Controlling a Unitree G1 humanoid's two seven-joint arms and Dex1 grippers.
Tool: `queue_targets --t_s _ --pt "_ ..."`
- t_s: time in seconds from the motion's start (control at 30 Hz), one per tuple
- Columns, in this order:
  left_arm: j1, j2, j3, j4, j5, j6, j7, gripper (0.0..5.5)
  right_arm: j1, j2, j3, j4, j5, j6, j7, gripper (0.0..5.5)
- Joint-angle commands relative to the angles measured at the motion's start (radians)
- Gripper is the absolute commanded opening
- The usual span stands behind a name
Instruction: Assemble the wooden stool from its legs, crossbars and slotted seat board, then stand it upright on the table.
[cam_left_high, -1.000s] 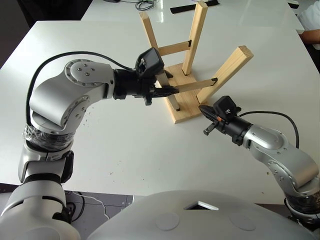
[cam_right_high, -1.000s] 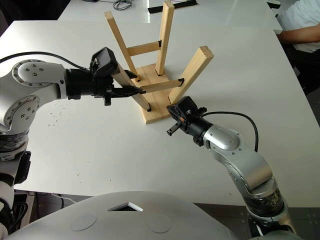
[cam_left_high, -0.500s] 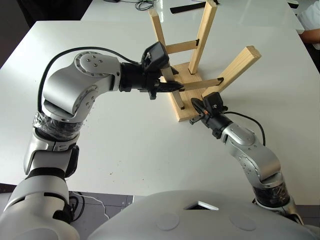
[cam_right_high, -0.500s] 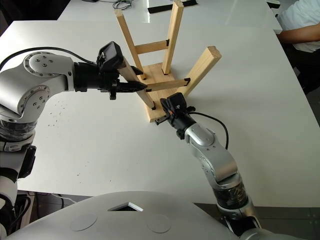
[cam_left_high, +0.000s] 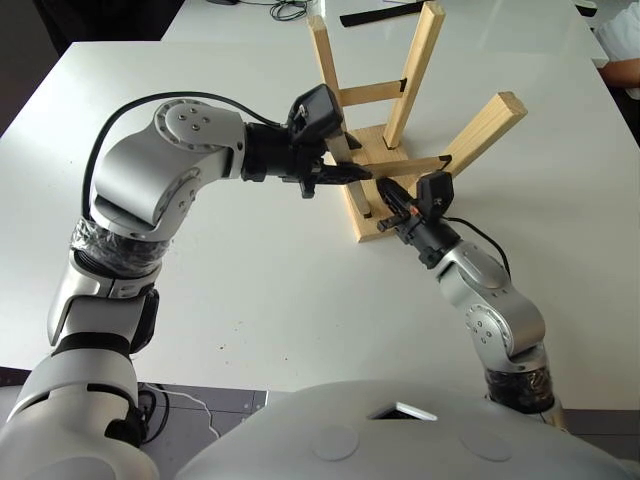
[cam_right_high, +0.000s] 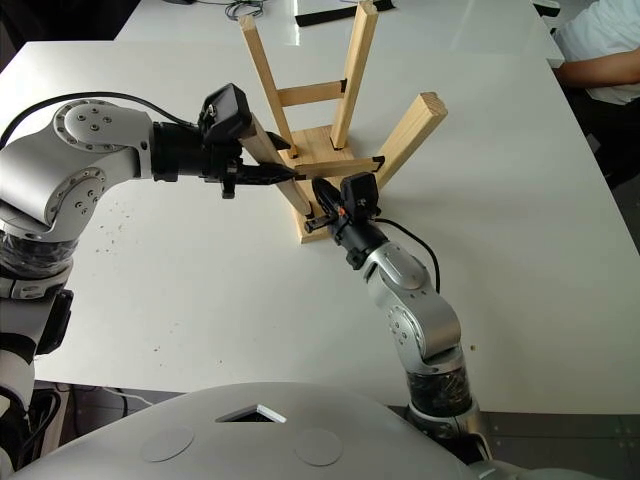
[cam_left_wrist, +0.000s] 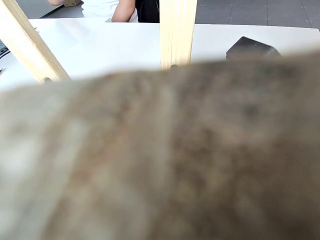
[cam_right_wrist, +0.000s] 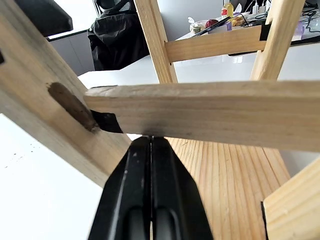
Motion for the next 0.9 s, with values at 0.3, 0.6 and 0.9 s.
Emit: queue_targets --t_s 0.3,0.6,0.9 --pt "0.065 0.004 -0.097 0.129 0.062 -0.007 -0.058 2.04 -0.01 -0.301 -0.196 0.032 0.034 -0.016 0.26 0.0" --pt "0.036 -0.013 -0.112 0.13 0.059 -0.009 -0.072 2.04 0.073 -0.068 0.113 -0.012 -0.127 -0.011 0.018 0.0" --pt "0.056 -0.018 -0.106 0.104 0.051 0.001 -0.058 2.04 0.055 0.006 0.103 0.053 -0.211 -0.064 -0.065 0.0"
